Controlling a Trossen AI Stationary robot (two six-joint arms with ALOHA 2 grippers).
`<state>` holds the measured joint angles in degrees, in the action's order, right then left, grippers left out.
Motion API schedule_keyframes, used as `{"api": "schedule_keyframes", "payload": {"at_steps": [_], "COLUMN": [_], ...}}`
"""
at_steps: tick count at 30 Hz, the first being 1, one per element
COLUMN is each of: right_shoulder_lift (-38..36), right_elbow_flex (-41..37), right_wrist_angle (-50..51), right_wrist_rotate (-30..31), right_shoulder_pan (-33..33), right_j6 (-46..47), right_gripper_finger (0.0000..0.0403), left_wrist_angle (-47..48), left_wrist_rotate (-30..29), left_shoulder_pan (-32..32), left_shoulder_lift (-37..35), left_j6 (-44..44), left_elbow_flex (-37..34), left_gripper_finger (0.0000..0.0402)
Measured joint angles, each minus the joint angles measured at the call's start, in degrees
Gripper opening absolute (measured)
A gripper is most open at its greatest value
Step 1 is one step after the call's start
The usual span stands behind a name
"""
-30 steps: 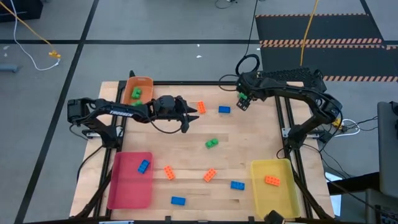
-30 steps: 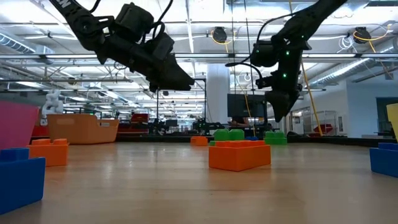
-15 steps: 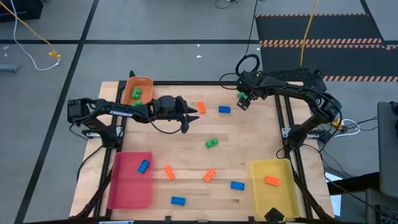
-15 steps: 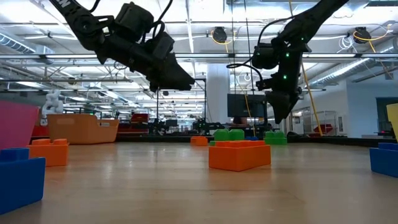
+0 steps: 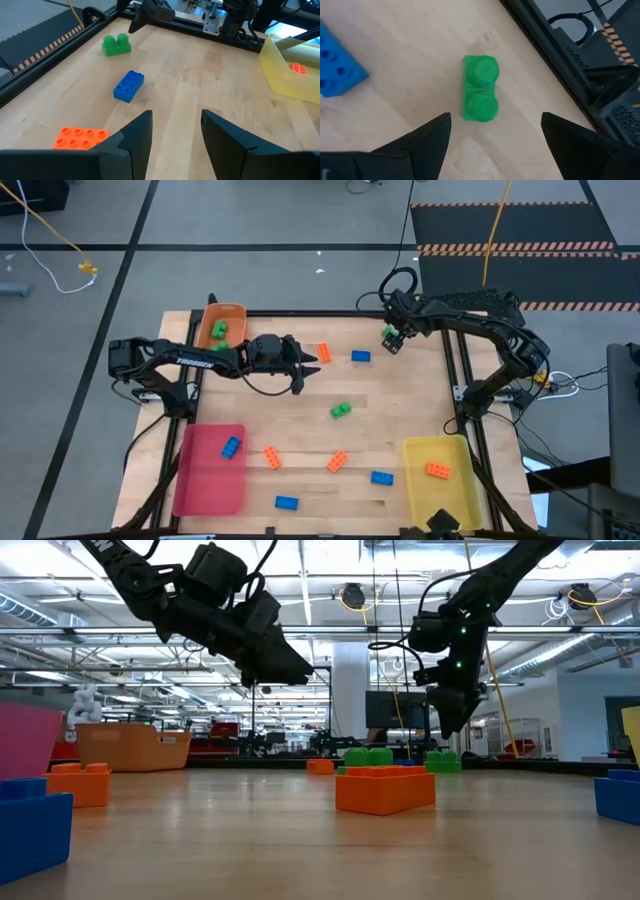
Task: Sort & place blocks by color
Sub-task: Put the game piece into the orange bin
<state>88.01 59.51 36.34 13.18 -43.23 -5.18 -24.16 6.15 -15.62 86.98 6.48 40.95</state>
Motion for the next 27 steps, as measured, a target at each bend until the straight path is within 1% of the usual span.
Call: {"api": "schedule_keyframes", "payload": {"at_steps": [5,11,13,20,27], "right_shoulder_lift": [0.0,0.4,1.5,7.7,9.4], "right_elbow_flex": [0.0,0.0,0.0,0.0,0.0], "right_wrist_angle": [-0.8,-3.9,-3.7,-3.1,-3.2], "right_wrist_rotate": [-1.5,-1.7,-2.9,-2.9,-2.8], "right_shoulder_pan": [-1.0,-1.7,-2.2,-2.6,-2.6], "right_j6": [0.4,-0.4,-0.5,-1.6,-2.4], "right_gripper_finger": [0.0306,0.0306,0.0306,0.0306,0.0304], "left_wrist_angle": [-0.1,-0.2,-0.2,-0.1,-0.1], "left_wrist_rotate": [0.0,0.0,0.0,0.0,0.0], "left_shoulder_pan": [0.0,0.0,0.0,0.0,0.0], "left_shoulder_lift": [0.0,0.0,0.0,0.0,0.0], "left_j6": [0.0,0.1,0.2,0.4,0.7], "left_elbow_flex": [0.0,0.0,0.0,0.0,0.1], "left_gripper_finger": [0.0170,0.0170,0.0170,0.0170,0.0170]}}
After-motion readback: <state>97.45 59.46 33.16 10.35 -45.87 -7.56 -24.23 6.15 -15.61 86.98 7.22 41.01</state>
